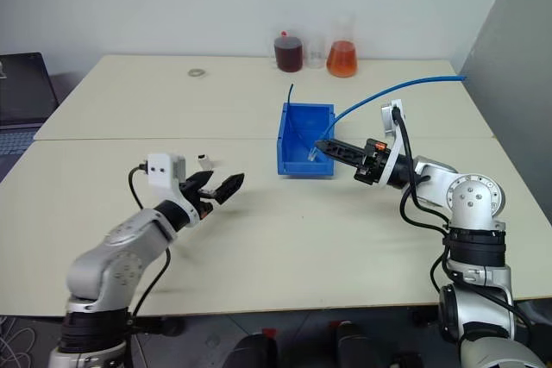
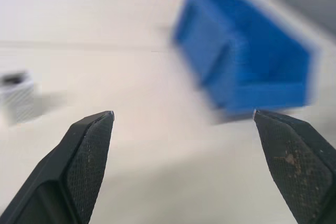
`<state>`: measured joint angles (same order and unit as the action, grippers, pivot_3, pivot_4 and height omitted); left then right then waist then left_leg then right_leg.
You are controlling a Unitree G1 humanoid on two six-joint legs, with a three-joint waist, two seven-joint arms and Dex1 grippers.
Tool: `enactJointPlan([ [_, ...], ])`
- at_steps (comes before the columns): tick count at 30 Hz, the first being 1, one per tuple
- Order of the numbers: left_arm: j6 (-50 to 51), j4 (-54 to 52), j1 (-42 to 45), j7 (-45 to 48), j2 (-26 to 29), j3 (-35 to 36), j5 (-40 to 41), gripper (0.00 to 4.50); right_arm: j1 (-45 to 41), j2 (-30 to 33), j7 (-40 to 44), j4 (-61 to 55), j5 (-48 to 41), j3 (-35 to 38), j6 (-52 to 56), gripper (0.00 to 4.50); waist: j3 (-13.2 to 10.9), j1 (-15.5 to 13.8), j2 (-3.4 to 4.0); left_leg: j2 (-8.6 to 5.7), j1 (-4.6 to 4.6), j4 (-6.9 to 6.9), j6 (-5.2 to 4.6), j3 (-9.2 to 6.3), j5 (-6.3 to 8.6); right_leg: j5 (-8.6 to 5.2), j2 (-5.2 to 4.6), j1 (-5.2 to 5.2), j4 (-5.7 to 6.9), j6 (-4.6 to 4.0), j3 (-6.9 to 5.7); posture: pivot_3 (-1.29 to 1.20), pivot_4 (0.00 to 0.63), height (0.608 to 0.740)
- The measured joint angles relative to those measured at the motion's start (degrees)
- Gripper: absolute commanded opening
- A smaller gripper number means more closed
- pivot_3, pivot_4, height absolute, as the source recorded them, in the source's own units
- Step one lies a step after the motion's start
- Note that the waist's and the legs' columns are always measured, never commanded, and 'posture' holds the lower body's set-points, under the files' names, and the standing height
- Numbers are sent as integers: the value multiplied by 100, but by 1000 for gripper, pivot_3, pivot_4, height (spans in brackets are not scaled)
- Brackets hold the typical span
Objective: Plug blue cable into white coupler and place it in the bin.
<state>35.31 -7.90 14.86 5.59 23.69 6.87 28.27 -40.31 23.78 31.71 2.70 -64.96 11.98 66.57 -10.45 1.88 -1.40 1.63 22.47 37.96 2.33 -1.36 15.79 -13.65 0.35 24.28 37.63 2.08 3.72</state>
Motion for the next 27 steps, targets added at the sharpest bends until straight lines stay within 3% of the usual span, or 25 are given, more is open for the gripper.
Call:
enactJointPlan([
  [5, -558, 1311, 616, -1178, -607, 87, -1010, 4485, 5, -2, 91, -2, 110, -34, -5, 131, 0, -21, -1, 0, 13, 4, 0, -5, 0, 3, -1, 3, -1, 0, -8, 0, 150, 740],
  [12, -1230, 2870, 1615, -1235, -725, 132, -1550, 4485, 5, -2, 97, -3, 248, -32, -29, 131, 0, -20, -1, -3, 18, 3, 0, -4, 0, 4, -3, 5, -2, -2, -10, 0, 150, 740],
  [27, -1607, 3630, 2100, -901, -1001, 228, -1753, 4485, 28, 7, 91, -35, 297, 21, -31, 131, 0, -33, -1, -7, 16, 6, 0, -6, 0, 6, -9, 4, 3, 0, -14, 0, 150, 740],
])
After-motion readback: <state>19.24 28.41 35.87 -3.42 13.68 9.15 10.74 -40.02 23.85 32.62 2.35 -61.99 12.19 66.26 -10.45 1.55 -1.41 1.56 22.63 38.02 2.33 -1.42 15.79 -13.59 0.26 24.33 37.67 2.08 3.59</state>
